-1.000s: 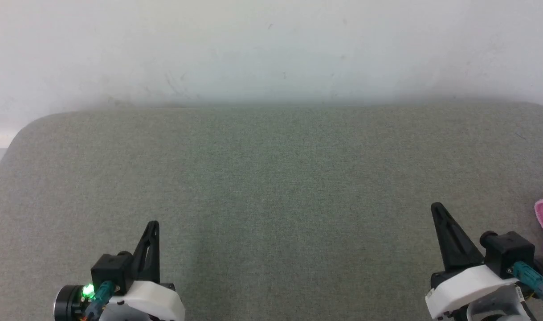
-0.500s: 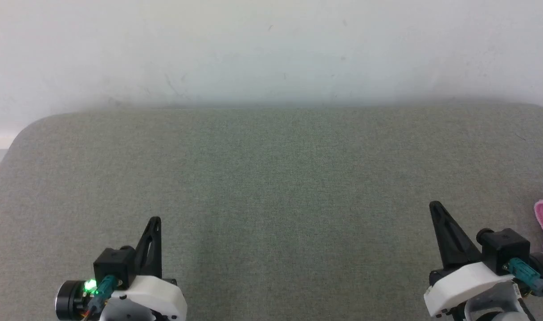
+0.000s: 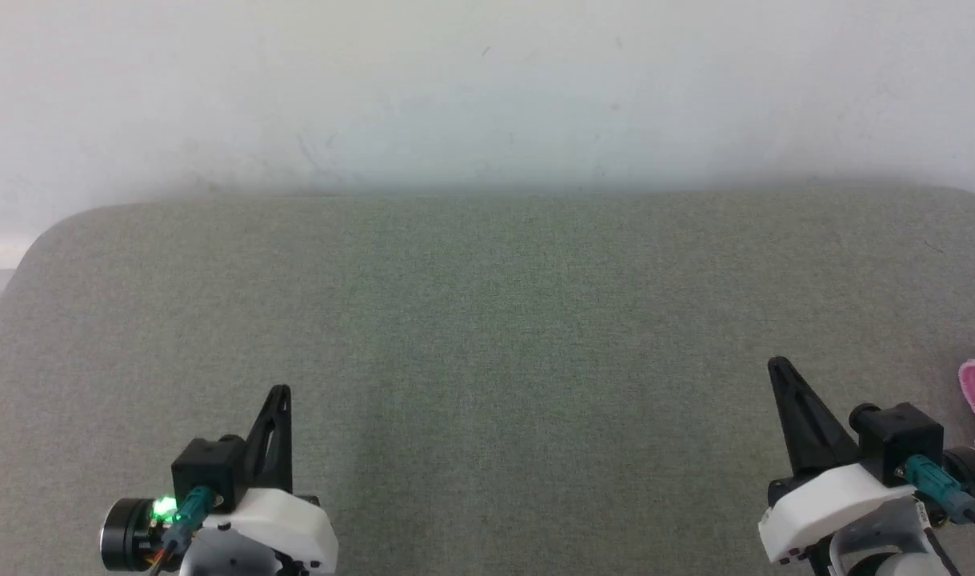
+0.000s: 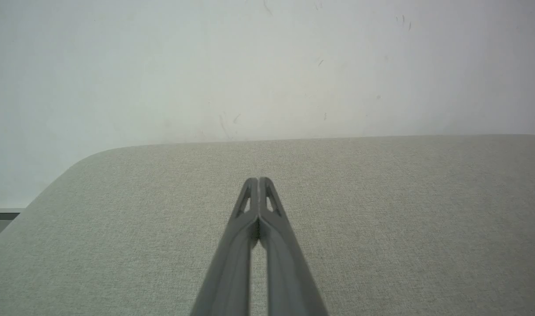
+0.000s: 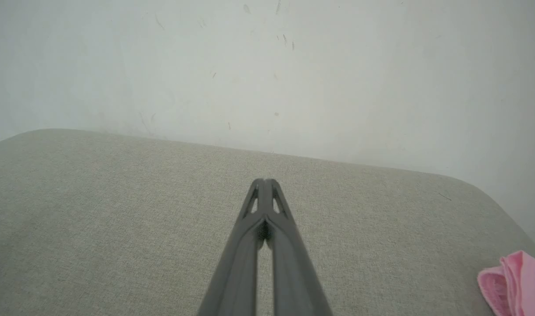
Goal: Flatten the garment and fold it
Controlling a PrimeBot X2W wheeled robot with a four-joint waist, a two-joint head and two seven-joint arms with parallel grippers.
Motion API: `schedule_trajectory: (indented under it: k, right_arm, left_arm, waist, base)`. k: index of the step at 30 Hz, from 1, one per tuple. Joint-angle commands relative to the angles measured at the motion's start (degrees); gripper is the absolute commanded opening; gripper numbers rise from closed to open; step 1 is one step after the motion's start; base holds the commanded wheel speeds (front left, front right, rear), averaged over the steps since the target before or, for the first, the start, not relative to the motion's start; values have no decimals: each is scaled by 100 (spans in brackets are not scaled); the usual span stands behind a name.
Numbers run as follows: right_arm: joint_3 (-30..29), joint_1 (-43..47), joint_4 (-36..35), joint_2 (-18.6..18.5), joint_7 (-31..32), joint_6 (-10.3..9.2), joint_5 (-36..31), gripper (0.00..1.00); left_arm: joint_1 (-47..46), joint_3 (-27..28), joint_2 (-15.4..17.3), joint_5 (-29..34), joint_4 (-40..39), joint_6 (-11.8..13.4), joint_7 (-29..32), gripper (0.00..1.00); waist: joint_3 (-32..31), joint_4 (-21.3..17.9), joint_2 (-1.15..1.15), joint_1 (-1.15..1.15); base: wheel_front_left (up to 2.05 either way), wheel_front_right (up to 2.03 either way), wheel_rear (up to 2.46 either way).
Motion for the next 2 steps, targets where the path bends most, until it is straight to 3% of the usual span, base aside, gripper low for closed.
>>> schedule_trajectory:
  k: [1,2]
  right_arm:
    - [-16,-93,26,24,15,-5,-68,0]
    - [-16,-98,31,25,18,-5,-76,0]
  left_arm:
    - [-104,-12,-24,78,-58,35,30,0]
    - [-107,-12,-27,83,-64,37,42,0]
  waist:
    - [-3,0,0,0]
    - [-4,1,0,0]
  base:
    - [0,0,0]
    - [0,0,0]
